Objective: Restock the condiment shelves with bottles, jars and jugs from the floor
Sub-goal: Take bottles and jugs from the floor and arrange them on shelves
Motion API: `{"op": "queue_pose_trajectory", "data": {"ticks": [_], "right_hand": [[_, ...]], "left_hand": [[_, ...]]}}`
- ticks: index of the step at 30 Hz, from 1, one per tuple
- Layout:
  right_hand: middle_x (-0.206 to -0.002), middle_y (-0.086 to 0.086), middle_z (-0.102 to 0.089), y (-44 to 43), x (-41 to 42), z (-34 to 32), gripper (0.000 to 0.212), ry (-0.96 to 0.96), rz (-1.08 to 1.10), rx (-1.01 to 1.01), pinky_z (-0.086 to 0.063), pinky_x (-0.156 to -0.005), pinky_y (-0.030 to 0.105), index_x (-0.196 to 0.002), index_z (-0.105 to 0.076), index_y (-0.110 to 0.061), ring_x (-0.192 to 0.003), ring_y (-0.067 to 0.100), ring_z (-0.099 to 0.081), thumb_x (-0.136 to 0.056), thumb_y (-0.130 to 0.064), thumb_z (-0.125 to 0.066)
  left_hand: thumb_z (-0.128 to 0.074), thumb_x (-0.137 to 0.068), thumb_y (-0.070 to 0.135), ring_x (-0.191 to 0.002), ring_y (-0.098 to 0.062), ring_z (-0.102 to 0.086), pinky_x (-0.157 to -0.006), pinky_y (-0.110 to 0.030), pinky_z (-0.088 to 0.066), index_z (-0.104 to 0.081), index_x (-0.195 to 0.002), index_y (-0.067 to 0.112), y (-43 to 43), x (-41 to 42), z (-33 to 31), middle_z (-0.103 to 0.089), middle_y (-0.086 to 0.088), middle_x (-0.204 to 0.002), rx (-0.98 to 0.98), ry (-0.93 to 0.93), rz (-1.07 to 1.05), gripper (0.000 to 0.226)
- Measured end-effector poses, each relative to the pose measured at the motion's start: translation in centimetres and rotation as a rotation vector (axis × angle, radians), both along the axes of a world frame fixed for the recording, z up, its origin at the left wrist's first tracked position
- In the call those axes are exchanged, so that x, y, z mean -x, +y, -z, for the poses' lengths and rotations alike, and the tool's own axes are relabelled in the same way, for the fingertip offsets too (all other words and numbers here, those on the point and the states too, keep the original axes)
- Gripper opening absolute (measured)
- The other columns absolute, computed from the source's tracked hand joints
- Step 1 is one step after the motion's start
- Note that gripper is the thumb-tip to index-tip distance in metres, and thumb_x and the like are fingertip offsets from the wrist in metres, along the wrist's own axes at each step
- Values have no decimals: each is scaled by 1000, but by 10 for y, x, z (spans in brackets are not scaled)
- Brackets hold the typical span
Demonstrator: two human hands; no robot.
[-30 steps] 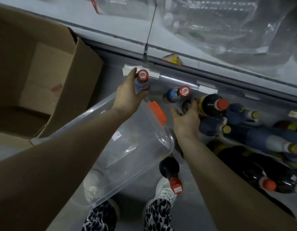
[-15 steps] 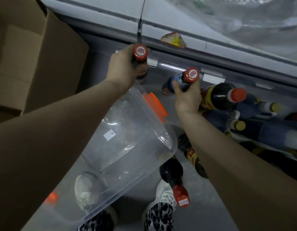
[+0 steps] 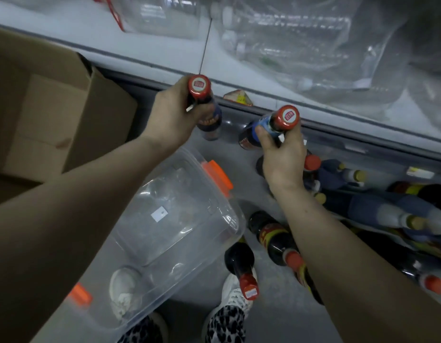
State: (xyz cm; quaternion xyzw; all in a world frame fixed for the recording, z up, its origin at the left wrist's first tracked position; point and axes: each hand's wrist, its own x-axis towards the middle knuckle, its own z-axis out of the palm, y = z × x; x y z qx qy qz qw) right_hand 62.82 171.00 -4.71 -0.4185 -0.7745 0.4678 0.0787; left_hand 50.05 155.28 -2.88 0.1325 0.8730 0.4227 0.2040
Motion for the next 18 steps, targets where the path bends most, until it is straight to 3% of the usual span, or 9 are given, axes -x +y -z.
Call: {"op": "queue_pose_trajectory", "data": {"ticks": [4,9,14,18], "right_hand": [[-103,-16,-58,14,5,-65,36,27,-91,24,-35,-76,-5,-126,-53,-19,-90,-5,-55,-94,-25,-68],[-104,-28,-57,27,7,-145,38,36,-232,67,-41,-75,-1,-129,-49,-28,-93,-24,-53,-96,-31,-66],[-114,-17,-66,25,13,-226,34,120,-288,153,-50,-96,31,-123,-48,-34,-109,2,-64,-95,-28,-67],[-112,-23,-68,5,18,-302,30,198,-338,198,-52,-86,22,-122,-55,-39,-104,-3,-65,-95,-34,-67]], "left_hand": [[-72,-86,24,-97,-19,-62,-84,-30,-48,-55,-118,8,4,5,-57,-69,-6,-104,-38,-14,-33,39],[-67,-85,30,-109,-25,-63,-97,-47,-50,-56,-119,10,-3,9,-132,-68,-9,-111,-179,-110,-87,41],[-68,-91,24,-110,-11,-64,-99,-42,-53,-60,-124,21,-15,5,-212,-69,0,-116,-248,-163,-95,34],[-64,-94,24,-110,-11,-64,-99,-43,-52,-61,-124,22,-29,1,-292,-69,0,-117,-281,-150,-60,30]]}}
